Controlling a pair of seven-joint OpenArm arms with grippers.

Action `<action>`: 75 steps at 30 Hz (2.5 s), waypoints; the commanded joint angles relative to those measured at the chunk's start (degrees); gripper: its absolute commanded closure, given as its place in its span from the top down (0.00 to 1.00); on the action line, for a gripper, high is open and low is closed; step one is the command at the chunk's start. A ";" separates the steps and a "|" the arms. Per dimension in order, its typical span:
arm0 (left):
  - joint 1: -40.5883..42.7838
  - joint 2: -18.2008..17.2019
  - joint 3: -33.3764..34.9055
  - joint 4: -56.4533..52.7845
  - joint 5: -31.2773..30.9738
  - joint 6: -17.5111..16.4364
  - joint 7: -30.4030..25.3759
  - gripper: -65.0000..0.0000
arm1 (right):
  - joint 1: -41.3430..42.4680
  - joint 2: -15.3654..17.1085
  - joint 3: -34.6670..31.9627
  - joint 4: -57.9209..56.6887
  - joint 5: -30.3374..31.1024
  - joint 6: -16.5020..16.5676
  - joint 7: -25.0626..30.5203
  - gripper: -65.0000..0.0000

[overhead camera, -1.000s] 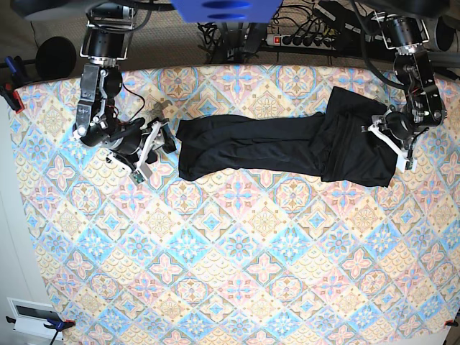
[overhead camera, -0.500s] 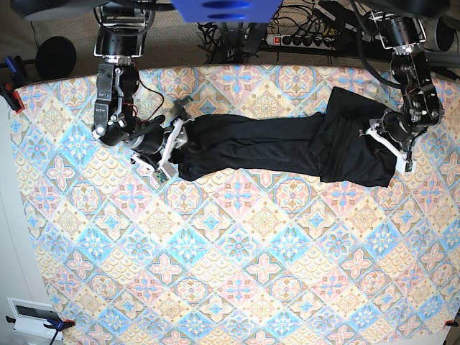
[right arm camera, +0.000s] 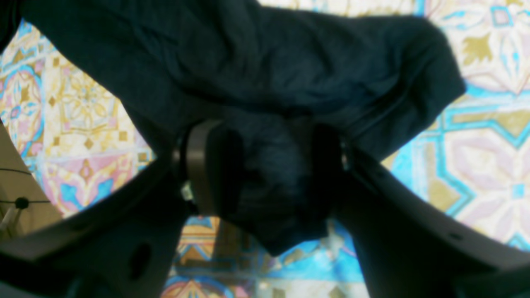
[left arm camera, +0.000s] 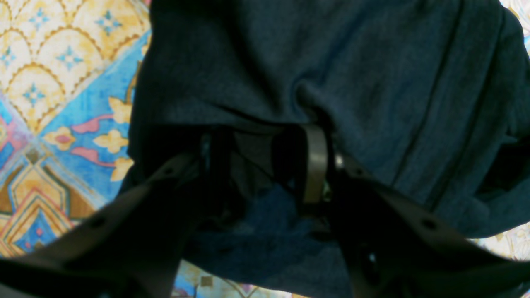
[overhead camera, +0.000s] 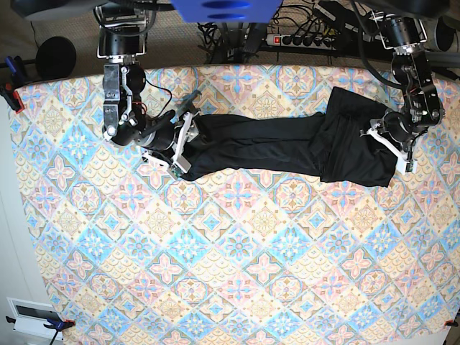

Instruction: Layout the t-shirt on the table in an organized manner, then fold the t-shirt properly

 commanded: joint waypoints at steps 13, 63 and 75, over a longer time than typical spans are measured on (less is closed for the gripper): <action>-0.67 -1.06 -0.34 0.73 -0.31 0.04 -1.12 0.36 | -2.85 1.50 -3.85 4.34 1.37 0.14 0.82 0.01; -2.78 -0.71 -0.52 0.82 -12.71 0.13 -1.12 0.36 | -6.45 1.33 11.88 2.67 1.63 0.14 -3.31 0.38; -3.57 -0.71 -0.52 0.73 -12.71 0.13 -1.12 0.36 | -1.53 -0.69 11.71 -12.45 11.92 0.14 -3.31 0.38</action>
